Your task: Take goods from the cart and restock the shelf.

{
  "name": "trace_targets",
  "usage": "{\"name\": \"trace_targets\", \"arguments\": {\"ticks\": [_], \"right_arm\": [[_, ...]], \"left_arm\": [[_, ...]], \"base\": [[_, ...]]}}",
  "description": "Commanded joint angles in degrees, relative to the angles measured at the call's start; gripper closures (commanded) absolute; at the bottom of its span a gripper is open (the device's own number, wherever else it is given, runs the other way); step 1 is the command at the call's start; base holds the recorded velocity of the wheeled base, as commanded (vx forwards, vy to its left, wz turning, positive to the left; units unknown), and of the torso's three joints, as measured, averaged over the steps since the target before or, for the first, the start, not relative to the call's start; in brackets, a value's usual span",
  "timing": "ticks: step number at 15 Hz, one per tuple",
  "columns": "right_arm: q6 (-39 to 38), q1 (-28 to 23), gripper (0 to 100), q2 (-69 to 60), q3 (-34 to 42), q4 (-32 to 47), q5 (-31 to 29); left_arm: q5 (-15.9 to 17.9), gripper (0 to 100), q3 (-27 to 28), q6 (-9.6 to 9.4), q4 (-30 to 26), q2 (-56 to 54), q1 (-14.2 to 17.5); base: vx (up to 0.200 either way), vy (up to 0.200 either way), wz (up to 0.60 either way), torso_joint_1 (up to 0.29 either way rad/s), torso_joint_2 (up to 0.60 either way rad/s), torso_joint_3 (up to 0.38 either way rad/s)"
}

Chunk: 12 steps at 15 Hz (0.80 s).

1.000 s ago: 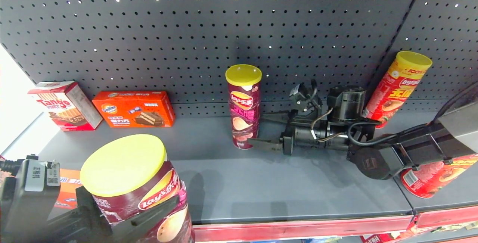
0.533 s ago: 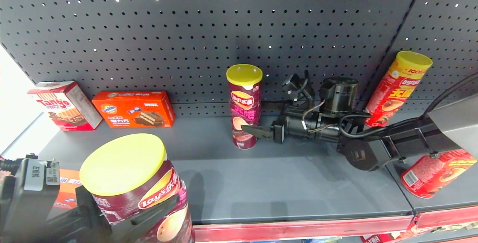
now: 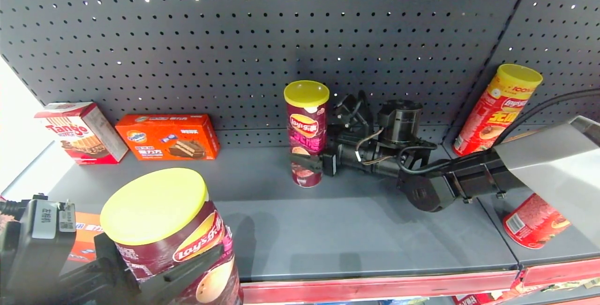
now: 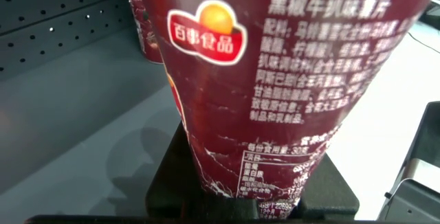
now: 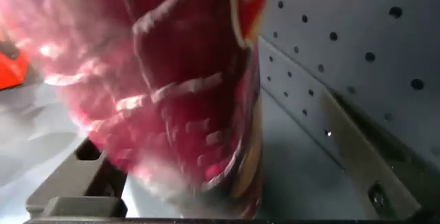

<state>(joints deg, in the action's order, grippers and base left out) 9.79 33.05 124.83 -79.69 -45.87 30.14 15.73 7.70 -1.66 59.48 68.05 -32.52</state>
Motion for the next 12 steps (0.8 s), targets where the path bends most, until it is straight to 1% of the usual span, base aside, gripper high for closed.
{"name": "trace_targets", "arguments": {"ticks": [1,7,10,12], "right_arm": [[0.2,-0.1,100,1.6,-1.2,-1.0,0.1],[0.1,-0.3,100,0.2,-0.3,-1.6,-0.1],[0.1,-0.3,100,-3.3,3.3,-1.6,0.4],[0.2,-0.2,100,-8.4,8.1,-1.6,0.8]], "left_arm": [[0.0,100,-0.2,-0.01,0.0,0.0,0.0],[0.0,100,-0.4,-0.01,0.0,-0.2,0.0],[0.0,100,-0.4,-0.01,0.0,-0.2,0.0],[0.0,100,-0.4,-0.01,0.0,-0.2,0.0]], "base": [[0.000,0.000,0.00,0.000,0.00,0.000],[0.000,0.000,0.00,0.000,0.00,0.000],[0.000,0.000,0.00,0.000,0.00,0.000],[0.000,0.000,0.00,0.000,0.00,0.000]]}}
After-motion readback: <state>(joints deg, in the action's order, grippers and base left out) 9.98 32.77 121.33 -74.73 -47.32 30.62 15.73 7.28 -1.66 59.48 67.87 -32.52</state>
